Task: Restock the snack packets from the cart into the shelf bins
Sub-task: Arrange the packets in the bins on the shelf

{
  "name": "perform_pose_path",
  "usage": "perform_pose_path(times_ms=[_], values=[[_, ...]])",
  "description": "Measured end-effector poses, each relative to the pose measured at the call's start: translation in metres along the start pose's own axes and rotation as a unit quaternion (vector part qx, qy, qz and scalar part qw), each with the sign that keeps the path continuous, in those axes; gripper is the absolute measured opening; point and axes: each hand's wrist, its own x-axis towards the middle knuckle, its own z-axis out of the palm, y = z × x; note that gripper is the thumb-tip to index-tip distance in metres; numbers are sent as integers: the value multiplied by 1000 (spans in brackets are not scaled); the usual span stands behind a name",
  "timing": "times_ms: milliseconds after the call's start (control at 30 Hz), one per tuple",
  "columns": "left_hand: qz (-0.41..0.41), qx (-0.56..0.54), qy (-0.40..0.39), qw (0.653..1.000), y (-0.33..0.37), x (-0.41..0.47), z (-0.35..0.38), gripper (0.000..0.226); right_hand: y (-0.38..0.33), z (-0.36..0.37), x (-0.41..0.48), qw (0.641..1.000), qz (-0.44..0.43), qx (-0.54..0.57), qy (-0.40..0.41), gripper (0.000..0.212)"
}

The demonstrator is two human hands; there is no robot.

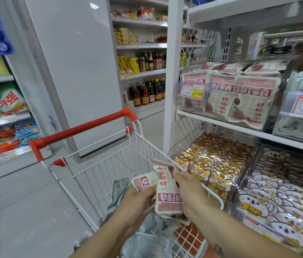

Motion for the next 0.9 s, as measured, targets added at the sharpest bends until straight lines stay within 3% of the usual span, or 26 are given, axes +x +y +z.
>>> perform_pose_path(times_ms=[167,333,400,500,567,700,800,900], values=[[-15,27,27,999,5,6,-17,22,-8,-11,5,994,-45,-96,-38,28],[-44,-9,52,998,16,12,-38,20,-52,-36,5,939,-249,-238,-26,20],[-62,-21,41,997,19,12,-42,21,-75,-36,2,865,-356,-347,-76,21],[-72,-30,5,997,23,8,-36,20,-80,-19,2,703,-432,-553,-120,31],[-65,-39,-15,997,25,4,-29,20,-69,-9,3,659,-451,-589,-124,37],[-63,-62,-33,996,23,0,-24,36,-51,0,8,690,-443,-562,-110,26],[-43,-20,-38,998,17,1,-26,50,-38,3,13,702,-446,-543,-116,24],[-4,25,-41,999,11,1,-23,35,-27,9,15,709,-473,-511,-115,27]])
